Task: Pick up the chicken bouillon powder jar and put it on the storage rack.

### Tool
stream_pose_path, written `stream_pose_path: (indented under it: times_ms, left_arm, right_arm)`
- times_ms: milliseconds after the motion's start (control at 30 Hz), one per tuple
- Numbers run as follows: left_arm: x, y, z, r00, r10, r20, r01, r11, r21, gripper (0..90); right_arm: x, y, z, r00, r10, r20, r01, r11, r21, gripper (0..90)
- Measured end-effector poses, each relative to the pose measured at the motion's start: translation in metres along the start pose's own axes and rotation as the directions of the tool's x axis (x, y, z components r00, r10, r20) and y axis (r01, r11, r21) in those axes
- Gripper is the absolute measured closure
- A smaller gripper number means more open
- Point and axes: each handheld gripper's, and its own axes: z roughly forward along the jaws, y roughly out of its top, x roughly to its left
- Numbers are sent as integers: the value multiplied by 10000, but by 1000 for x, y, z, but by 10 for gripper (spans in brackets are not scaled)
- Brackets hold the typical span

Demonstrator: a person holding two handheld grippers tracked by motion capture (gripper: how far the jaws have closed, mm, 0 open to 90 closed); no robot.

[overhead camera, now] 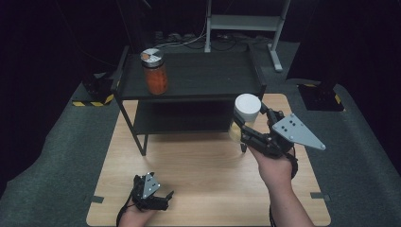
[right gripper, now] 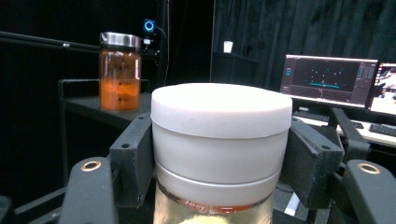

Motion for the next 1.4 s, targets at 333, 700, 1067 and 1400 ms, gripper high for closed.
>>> stream_pose_path:
  times_ms: [333,700,1067,1400]
  left_arm:
    - [1,0,0,10000,6,27,-6,10000,-15,6]
    - [1,-1,0,10000,20,78,-20,10000,-31,6]
    - [2,-1,0,9999,22,127,-21,10000,-48,6]
    - [2,-2,0,9999,1,144,0,10000,-86,6]
  right_arm:
    - [1,5,10,9998,-30,212,40,9988,-482,338]
    - [6,12,28,9992,-130,378,153,9979,-622,338]
    - [6,24,48,9987,-164,485,200,9969,-756,338]
    - [5,39,64,9975,-245,665,307,9951,-941,338]
